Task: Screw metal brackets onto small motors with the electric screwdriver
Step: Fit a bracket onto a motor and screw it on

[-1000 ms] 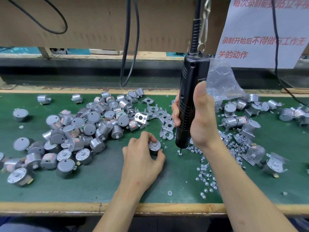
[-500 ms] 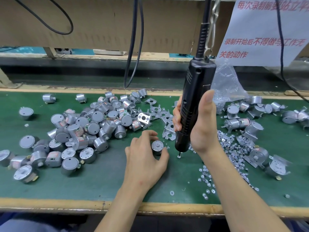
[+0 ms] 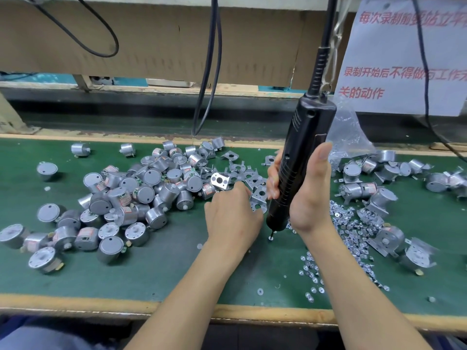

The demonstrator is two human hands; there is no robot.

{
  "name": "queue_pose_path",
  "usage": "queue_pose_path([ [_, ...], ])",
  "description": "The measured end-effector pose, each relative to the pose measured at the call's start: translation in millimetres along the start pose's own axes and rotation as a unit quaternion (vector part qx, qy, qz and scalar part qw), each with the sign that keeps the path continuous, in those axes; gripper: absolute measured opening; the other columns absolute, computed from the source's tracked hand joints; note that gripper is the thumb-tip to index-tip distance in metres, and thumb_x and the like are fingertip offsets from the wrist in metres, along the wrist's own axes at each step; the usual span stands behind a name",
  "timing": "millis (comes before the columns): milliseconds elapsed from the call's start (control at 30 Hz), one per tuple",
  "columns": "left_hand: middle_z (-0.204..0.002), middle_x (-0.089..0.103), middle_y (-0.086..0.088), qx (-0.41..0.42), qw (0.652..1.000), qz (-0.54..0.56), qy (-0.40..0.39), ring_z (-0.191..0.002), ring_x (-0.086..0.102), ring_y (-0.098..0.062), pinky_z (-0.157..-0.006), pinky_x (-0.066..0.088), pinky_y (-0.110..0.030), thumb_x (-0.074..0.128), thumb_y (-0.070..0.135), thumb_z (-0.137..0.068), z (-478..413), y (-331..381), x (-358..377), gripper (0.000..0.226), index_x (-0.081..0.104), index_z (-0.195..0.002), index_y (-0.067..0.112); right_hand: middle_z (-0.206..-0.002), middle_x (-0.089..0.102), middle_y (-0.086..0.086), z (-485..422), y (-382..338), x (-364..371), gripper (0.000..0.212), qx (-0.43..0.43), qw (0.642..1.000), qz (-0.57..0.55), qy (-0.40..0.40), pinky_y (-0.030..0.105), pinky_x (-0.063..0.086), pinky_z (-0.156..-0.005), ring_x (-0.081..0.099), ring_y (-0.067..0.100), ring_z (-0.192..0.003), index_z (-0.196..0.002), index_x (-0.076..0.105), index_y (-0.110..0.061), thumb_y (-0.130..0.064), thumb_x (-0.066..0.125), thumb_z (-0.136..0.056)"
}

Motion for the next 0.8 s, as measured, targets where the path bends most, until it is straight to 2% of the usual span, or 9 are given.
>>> queue_pose_path([
  [133, -0.093, 0.071, -0.002, 0.031, 0.999, 0.000, 0.033, -0.090, 0.062, -0.030, -0.073, 0.047, -0.036, 0.060, 0.018, -0.086, -5, 3, -5, 0.020, 0.058, -0.106, 0.017, -0.054, 0.050, 0.002, 1, -1, -2, 0.073, -0.003, 1.000, -0.004, 0.008, 0.031, 0.036, -0.047, 0.042, 0.021, -0.042, -0.071, 0.060, -0.022, -0.095, 0.052, -0.067],
  [300, -0.096, 0.072, -0.007, 0.137, 0.984, 0.025, 0.115, -0.087, 0.064, -0.028, -0.067, 0.038, -0.032, 0.065, 0.011, -0.091, -12, -2, -34, 0.019, 0.060, -0.110, 0.012, -0.053, 0.051, -0.001, 0, -2, 0, 0.068, -0.003, 1.000, -0.011, 0.004, 0.027, 0.038, -0.046, 0.044, 0.018, -0.042, -0.068, 0.062, -0.027, -0.095, 0.053, -0.066],
  [400, -0.091, 0.071, -0.009, 0.194, 0.974, 0.004, 0.117, -0.082, 0.065, -0.033, -0.065, 0.049, -0.035, 0.068, 0.002, -0.087, -15, -10, -47, 0.017, 0.062, -0.102, 0.008, -0.053, 0.051, -0.002, -1, -1, -1, 0.067, -0.007, 1.000, -0.002, 0.002, 0.028, 0.038, -0.047, 0.045, 0.018, -0.042, -0.068, 0.063, -0.029, -0.095, 0.051, -0.068],
  [467, -0.088, 0.069, -0.008, 0.198, 0.975, 0.006, 0.098, -0.079, 0.063, -0.032, -0.065, 0.053, -0.042, 0.067, -0.002, -0.087, -14, -19, -50, 0.015, 0.061, -0.098, 0.008, -0.055, 0.052, -0.002, -1, -1, -1, 0.066, -0.010, 1.000, 0.002, 0.001, 0.028, 0.038, -0.048, 0.045, 0.018, -0.043, -0.069, 0.064, -0.030, -0.095, 0.050, -0.069],
  [567, -0.085, 0.066, -0.007, 0.187, 0.978, 0.026, 0.087, -0.075, 0.061, -0.030, -0.065, 0.053, -0.044, 0.066, -0.002, -0.087, -12, -32, -50, 0.010, 0.062, -0.092, 0.006, -0.057, 0.053, -0.002, -1, 0, 0, 0.064, -0.011, 1.000, 0.002, -0.002, 0.028, 0.039, -0.047, 0.046, 0.018, -0.045, -0.070, 0.064, -0.031, -0.093, 0.051, -0.071],
  [667, -0.081, 0.067, -0.011, 0.205, 0.972, 0.019, 0.118, -0.069, 0.062, -0.034, -0.061, 0.054, -0.046, 0.069, -0.005, -0.083, -2, -36, -52, 0.009, 0.065, -0.087, 0.001, -0.059, 0.054, -0.001, -2, 0, 0, 0.062, -0.013, 1.000, 0.002, -0.003, 0.028, 0.039, -0.047, 0.047, 0.017, -0.045, -0.070, 0.064, -0.032, -0.093, 0.052, -0.071],
  [800, -0.084, 0.068, -0.013, 0.188, 0.968, 0.001, 0.169, -0.069, 0.062, -0.038, -0.060, 0.053, -0.047, 0.067, -0.013, -0.081, 11, -45, -55, 0.013, 0.066, -0.086, -0.001, -0.057, 0.053, -0.003, -2, 1, -1, 0.063, -0.006, 1.000, -0.009, 0.000, 0.026, 0.039, -0.046, 0.046, 0.017, -0.044, -0.069, 0.064, -0.031, -0.093, 0.054, -0.068],
])
Point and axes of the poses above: each hand's wrist, its own z-axis away from the middle knuckle, its own x-axis out of the palm, y = z × x, the point moved 5 cm from there along -z, towards the middle knuckle
